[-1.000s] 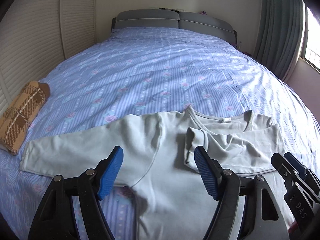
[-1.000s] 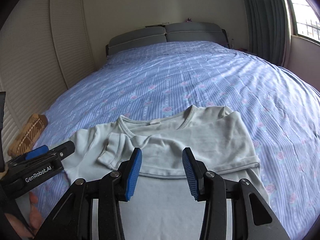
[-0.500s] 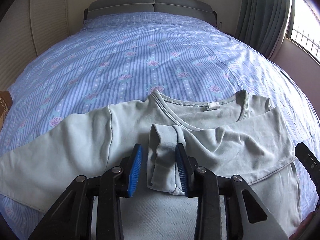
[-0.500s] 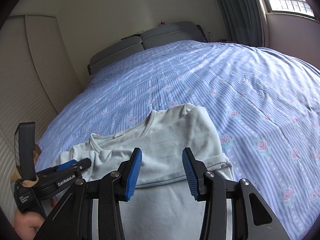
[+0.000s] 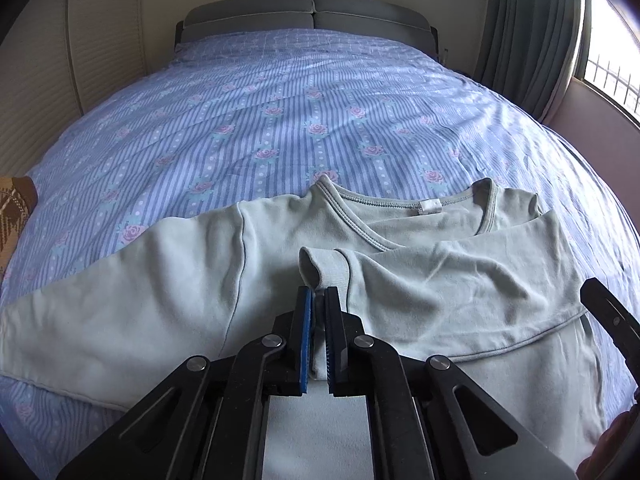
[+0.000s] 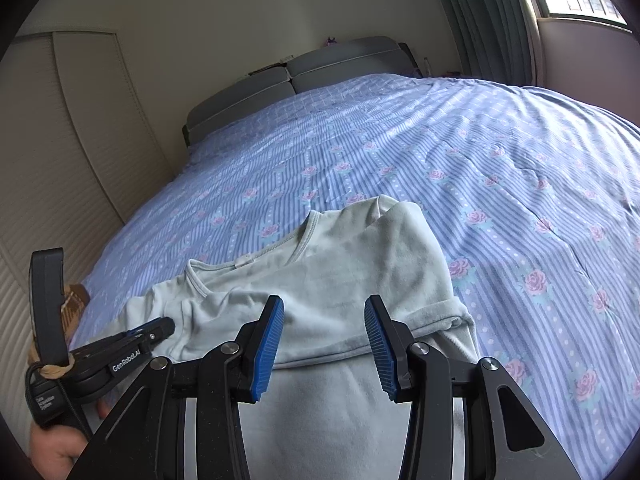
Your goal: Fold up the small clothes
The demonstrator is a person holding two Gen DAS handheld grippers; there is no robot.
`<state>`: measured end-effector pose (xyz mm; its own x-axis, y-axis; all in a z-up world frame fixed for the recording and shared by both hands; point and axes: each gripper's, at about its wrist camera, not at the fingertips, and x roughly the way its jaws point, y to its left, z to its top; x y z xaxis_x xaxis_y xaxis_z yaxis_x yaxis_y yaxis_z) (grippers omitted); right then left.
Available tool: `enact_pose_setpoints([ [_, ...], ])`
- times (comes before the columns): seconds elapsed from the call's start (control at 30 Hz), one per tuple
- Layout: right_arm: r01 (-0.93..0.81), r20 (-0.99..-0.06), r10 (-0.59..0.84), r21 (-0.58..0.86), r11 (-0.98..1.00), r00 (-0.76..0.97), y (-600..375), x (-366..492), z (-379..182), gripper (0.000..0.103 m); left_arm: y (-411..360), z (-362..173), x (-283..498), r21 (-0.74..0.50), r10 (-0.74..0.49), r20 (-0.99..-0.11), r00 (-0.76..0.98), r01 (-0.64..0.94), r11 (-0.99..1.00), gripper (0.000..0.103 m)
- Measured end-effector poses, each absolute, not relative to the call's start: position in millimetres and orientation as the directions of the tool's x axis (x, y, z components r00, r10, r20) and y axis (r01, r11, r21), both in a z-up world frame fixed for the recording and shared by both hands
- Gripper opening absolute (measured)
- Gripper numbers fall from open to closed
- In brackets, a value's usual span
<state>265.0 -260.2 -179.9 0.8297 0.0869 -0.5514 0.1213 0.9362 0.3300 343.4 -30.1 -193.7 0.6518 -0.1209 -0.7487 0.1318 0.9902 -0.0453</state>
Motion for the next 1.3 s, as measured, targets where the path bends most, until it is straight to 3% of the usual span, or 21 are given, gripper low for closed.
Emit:
enact_pose_setpoints([
  [0.3,0.106,-0.556,0.113,0.347,0.932,0.823,-260.7,269.1,-182.4,0.043,-20.8,-199.0,334.8,-0.025,-0.085,-0.762,0.642,0.102,0.994,0.008],
  [0.43,0.112,-0.555,0.109,0.35,0.93,0.825,-264.0,269.0,-182.8,0.043,-31.3,-182.1,326.0,0.011,-0.066,-0.727,0.684,0.107,0.994,0.028],
  [0.47,0.119,-0.557,0.107,0.355,0.927,0.823,-266.1,269.2,-183.7,0.043,-34.4,-177.1,323.7,0.01,-0.074,-0.712,0.699,0.115,0.993,0.029],
  [0.67,0.165,-0.577,0.069,0.343,0.925,0.813,-277.1,271.4,-187.5,0.043,-56.4,-175.8,332.9,-0.079,-0.207,-0.693,0.69,0.213,0.974,0.03],
  [0.8,0.189,-0.59,0.054,0.343,0.92,0.805,-283.3,272.7,-190.6,0.043,-49.2,-204.0,348.2,-0.11,-0.188,-0.755,0.628,0.161,0.981,0.03],
  [1.07,0.233,-0.621,0.022,0.325,0.917,0.783,-294.2,276.0,-196.6,0.043,-39.6,-207.4,333.4,-0.081,-0.152,-0.738,0.658,0.138,0.987,0.027],
  [1.1,0.241,-0.626,0.016,0.324,0.915,0.78,-295.9,276.3,-197.6,0.043,-39.0,-205.3,331.2,-0.086,-0.147,-0.733,0.664,0.124,0.989,0.03],
  [1.17,0.252,-0.633,0.004,0.315,0.915,0.774,-297.4,276.7,-198.7,0.043,-38.3,-201.8,328.0,-0.088,-0.136,-0.721,0.679,0.104,0.991,0.055],
  [1.3,0.285,-0.665,-0.086,0.197,0.938,0.742,-290.8,280.2,-200.1,0.043,-39.0,-209.6,331.9,-0.041,-0.08,-0.744,0.663,0.074,0.996,0.06],
])
